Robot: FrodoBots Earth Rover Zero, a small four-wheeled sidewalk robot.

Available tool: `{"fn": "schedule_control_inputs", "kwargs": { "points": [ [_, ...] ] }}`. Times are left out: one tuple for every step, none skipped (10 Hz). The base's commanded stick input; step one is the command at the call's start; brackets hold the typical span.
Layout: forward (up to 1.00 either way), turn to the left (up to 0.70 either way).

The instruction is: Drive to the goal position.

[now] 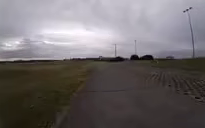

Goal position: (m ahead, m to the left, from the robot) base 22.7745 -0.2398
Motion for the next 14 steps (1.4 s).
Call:
{"fn": "schedule_control_inputs", "kwargs": {
  "points": [
    [1.00,0.00],
    [1.00,0.00],
    [1.00,0.00],
    [1.00,0.00],
    [1.00,0.00],
    [1.00,0.00],
    [1.00,0.00],
    [1.00,0.00],
    [1.00,0.00],
    [1.00,0.00],
    [1.00,0.00],
    [1.00,0.00],
    [1.00,0.00],
    [1.00,0.00]
  ]
}}
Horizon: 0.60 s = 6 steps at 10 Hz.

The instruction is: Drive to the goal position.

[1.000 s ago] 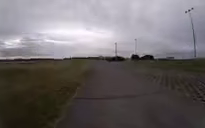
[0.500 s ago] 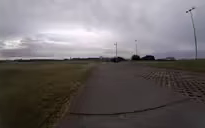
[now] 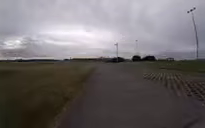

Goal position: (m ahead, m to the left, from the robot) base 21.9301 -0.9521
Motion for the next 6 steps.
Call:
{"fn": "schedule_control_inputs", "kwargs": {
  "points": [
    [1.00,0.00],
    [1.00,0.00],
    [1.00,0.00],
    [1.00,0.00],
    [1.00,0.00],
    [1.00,0.00]
  ]
}}
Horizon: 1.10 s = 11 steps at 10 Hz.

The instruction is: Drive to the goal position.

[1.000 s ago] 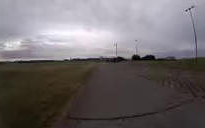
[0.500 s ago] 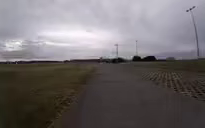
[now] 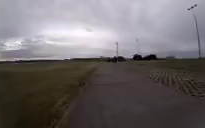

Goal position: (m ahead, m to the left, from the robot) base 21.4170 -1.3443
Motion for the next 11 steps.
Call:
{"fn": "schedule_control_inputs", "kwargs": {
  "points": [
    [1.00,0.00],
    [1.00,0.00],
    [1.00,0.00],
    [1.00,0.00],
    [1.00,0.00],
    [1.00,0.00],
    [1.00,0.00],
    [1.00,0.00],
    [1.00,0.00],
    [1.00,0.00],
    [1.00,0.00]
  ]
}}
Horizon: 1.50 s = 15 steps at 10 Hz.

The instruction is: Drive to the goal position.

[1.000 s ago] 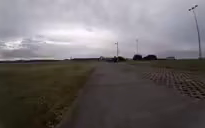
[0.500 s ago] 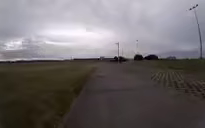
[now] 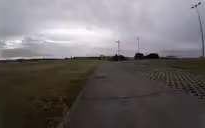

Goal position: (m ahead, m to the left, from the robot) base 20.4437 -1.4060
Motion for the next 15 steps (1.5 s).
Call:
{"fn": "schedule_control_inputs", "kwargs": {
  "points": [
    [1.00,0.00],
    [1.00,0.00],
    [1.00,0.00],
    [1.00,0.00],
    [1.00,0.00],
    [1.00,0.00],
    [1.00,0.00],
    [1.00,0.00],
    [1.00,0.00],
    [1.00,0.00],
    [1.00,0.00],
    [1.00,0.00],
    [1.00,0.00],
    [1.00,0.00],
    [1.00,0.00]
  ]
}}
